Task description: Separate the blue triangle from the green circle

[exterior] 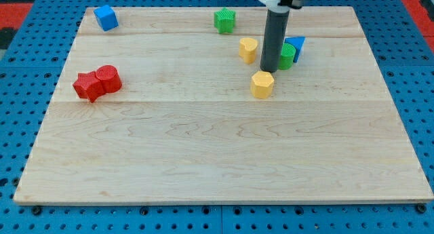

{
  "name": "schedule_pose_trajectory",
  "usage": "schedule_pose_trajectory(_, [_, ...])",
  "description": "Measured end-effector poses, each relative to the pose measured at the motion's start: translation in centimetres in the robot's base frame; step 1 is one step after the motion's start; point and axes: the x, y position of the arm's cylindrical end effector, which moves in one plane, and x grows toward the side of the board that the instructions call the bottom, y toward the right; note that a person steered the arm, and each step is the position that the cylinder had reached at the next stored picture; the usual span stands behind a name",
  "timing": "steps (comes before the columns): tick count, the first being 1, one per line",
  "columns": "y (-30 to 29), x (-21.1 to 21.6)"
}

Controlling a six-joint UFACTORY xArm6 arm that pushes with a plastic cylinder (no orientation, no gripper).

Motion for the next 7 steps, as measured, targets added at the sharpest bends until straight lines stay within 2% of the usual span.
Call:
schedule_pose_trajectory(1, [1.2,-1.4])
schedule_pose_trajectory(2, [2.2,-6.2])
schedule_pose_trajectory(4, [7.6,-12.5])
schedule_pose_trajectory(6, [7.3,-17.7])
schedule_pose_trajectory(7, [13.4,-18.7])
